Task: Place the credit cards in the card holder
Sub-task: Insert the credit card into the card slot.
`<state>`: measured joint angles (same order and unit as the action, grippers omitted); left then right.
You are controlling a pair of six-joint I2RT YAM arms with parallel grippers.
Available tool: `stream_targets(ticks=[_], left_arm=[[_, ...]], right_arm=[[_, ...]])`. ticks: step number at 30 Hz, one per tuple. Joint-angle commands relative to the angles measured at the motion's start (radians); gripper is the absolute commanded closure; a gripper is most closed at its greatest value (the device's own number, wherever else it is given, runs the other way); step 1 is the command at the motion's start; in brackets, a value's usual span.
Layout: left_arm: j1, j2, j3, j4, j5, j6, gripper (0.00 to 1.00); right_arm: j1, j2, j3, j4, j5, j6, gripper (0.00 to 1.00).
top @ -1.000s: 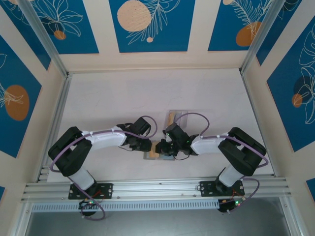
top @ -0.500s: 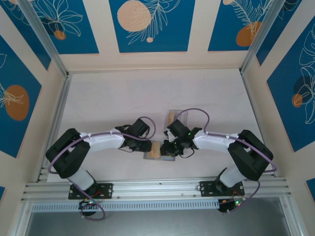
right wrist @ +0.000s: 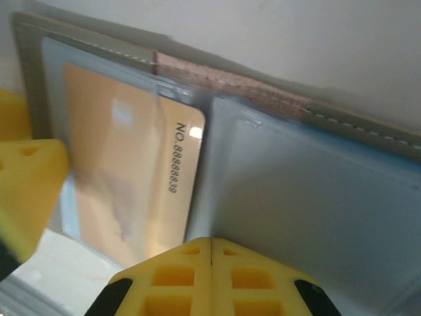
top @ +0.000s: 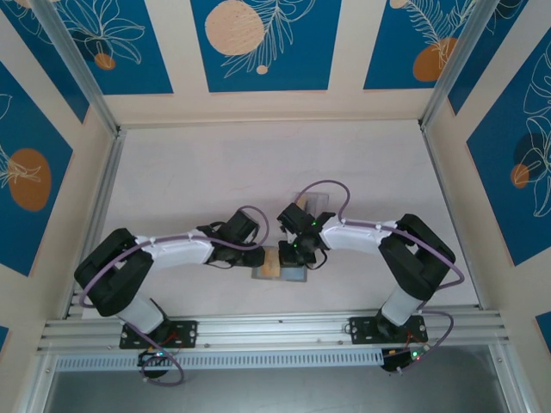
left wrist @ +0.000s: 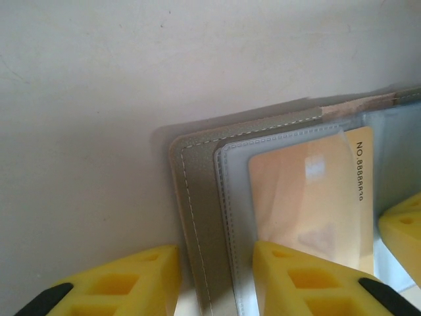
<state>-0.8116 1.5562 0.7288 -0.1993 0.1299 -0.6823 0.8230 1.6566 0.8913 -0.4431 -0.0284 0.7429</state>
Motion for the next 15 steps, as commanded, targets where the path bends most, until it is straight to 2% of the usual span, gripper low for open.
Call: stream_targets(ticks=[1,7,15], left_arm=[[-0.016,0.045,-0.043,0.067,0.113,-0.01,0.65],[-0.017,0.058,-0.061,0.131,0.154,-0.03,0.64],[-0.022,0.051,-0.079,0.15,0.16,-0.046,0.61]], right_arm=[[0.02,0.028,0.029,-0.043,0.025,0.007,1.0],[0.021,0.047,0.022,0.073,-0.045,0.042,1.0],[0.005,0.079,0.005,0.203,-0.07,0.073,0.86]])
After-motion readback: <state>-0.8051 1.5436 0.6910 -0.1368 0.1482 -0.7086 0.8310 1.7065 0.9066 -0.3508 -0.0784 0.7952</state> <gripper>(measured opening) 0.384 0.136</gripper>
